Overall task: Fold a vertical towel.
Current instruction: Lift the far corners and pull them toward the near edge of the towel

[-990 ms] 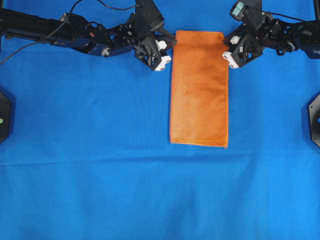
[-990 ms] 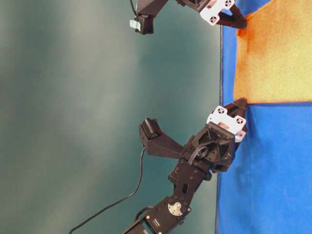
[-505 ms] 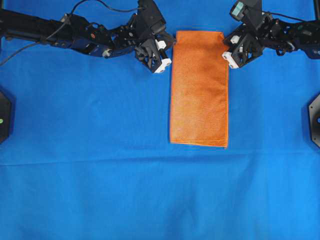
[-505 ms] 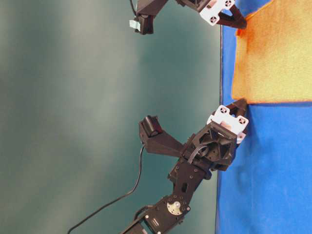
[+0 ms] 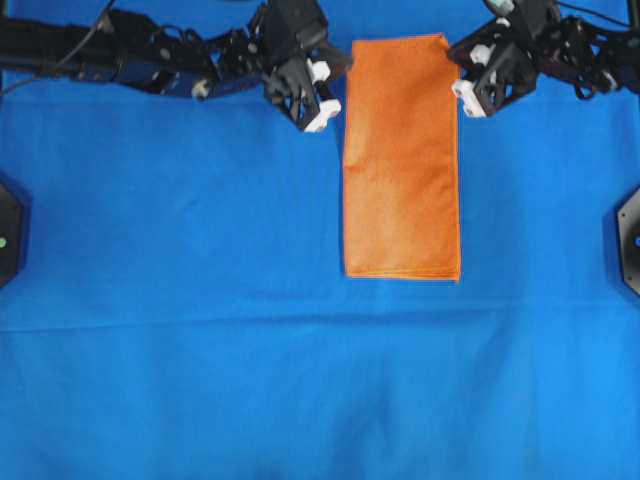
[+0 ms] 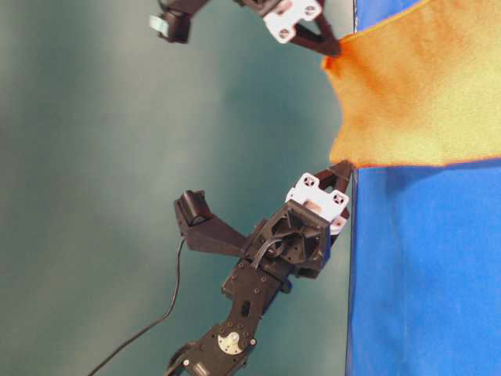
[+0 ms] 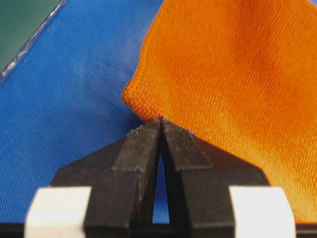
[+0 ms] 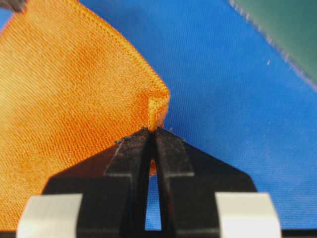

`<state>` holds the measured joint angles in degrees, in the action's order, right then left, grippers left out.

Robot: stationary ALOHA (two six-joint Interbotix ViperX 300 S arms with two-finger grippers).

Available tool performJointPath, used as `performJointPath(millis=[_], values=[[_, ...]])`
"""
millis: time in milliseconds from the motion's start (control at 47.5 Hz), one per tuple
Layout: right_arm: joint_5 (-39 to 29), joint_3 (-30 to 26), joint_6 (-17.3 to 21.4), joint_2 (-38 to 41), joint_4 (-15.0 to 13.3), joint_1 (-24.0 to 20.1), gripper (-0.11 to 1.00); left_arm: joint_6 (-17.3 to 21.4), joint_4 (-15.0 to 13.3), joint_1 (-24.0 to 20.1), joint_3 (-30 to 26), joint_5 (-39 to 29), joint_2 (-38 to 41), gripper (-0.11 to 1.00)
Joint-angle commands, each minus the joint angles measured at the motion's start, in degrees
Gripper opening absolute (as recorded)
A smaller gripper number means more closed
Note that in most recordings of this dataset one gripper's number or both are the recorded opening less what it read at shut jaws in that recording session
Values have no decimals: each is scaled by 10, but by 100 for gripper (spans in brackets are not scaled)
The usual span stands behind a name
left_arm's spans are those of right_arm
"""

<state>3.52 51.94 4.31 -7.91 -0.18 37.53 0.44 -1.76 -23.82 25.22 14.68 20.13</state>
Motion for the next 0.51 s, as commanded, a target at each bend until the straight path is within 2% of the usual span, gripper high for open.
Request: performJointPath(millis=[0,253,484], values=[[-2,-4,-1,-14,-1,0,3,0,1,0,-4,-2,-21,1],[-3,10,-1,-38,-1,-26,3,-1,1,26,13,-5,-47,1],[-3,61,2,-107,-1,-99,3,0,1,83,58,-3,-96,1]])
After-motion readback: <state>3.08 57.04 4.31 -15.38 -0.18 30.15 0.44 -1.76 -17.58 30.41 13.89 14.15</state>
